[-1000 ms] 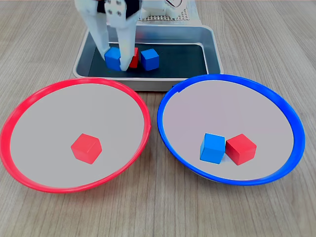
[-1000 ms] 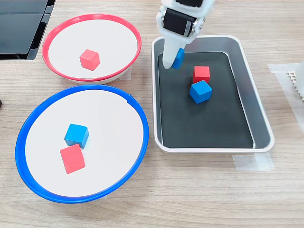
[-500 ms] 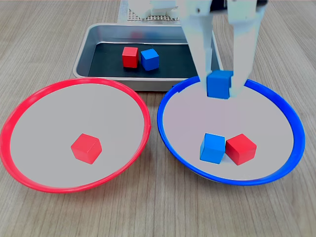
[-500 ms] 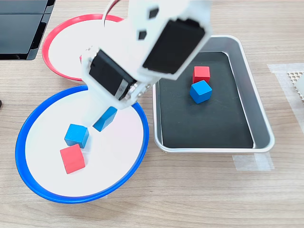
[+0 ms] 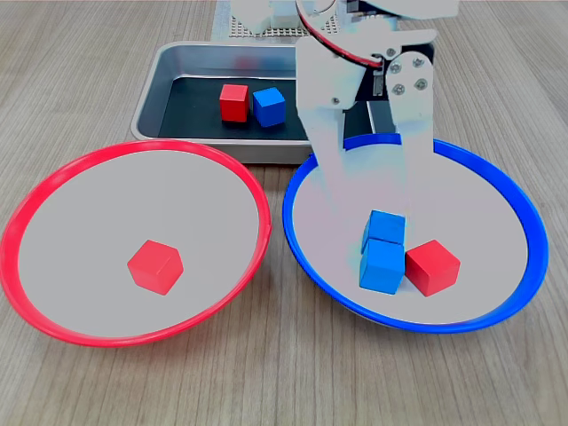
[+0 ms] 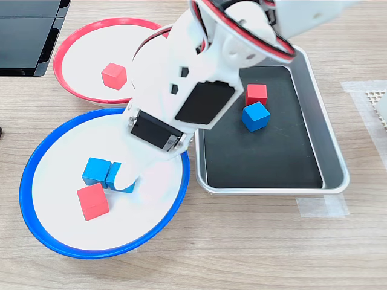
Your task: Resolve any anomalies and move all blocks to matching dishes
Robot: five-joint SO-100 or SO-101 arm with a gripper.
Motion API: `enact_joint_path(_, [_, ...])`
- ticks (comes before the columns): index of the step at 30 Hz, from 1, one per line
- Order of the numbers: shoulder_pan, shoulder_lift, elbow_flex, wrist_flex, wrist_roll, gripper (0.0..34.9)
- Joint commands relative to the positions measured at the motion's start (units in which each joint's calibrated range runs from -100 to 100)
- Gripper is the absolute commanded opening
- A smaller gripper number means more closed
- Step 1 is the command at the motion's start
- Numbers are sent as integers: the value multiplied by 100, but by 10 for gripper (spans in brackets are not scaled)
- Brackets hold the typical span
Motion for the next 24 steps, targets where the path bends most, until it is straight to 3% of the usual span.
enact_joint_path(1, [57, -191, -310, 10, 112, 201])
enact_joint_path(4, [-188, -140, -728, 126, -317, 180])
enact_joint_path(13, [-922, 465, -1630, 877, -1241, 166])
enact_joint_path(24, [-753, 1199, -2230, 580, -1851, 169])
